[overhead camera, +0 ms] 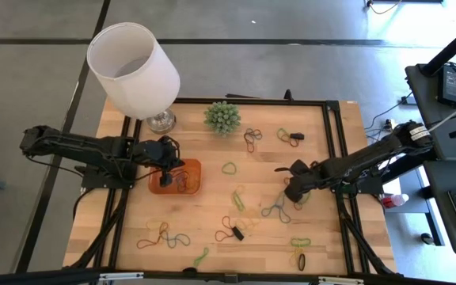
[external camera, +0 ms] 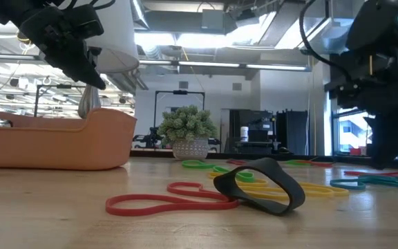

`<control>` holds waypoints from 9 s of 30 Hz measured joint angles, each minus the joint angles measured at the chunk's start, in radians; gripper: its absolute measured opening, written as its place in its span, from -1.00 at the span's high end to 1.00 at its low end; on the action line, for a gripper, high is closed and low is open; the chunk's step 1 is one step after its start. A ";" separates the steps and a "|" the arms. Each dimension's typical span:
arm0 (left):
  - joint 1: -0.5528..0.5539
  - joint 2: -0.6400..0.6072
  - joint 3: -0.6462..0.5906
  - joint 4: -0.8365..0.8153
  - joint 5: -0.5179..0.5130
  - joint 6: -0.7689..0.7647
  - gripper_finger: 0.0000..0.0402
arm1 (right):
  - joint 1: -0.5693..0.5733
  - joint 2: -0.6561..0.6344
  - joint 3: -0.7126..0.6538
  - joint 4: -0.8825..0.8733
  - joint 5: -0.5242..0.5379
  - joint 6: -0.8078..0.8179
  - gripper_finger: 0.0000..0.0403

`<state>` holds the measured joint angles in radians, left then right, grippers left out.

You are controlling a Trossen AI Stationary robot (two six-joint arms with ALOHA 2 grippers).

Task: Pick and place rubber bands into bin
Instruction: Put the red rubber band into the orange bin, then put the yellow rubber band into the orange bin

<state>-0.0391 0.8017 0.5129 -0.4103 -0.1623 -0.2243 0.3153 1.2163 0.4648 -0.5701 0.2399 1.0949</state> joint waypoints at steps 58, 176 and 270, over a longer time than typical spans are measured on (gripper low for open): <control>0.002 0.000 0.000 0.048 -0.019 0.002 0.98 | -0.003 0.063 0.659 -0.176 0.310 -0.591 0.99; 0.002 -0.386 0.000 -0.066 -0.079 0.109 0.98 | -0.303 1.269 1.682 0.106 -0.272 -1.151 0.92; -0.829 0.683 0.260 -0.365 0.119 -1.372 0.55 | -0.107 -0.225 -0.159 0.799 0.240 -0.730 0.96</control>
<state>-0.8681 1.4843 0.7726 -0.7753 -0.0437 -1.5963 0.2080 0.9913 0.3058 0.2293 0.4801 0.3653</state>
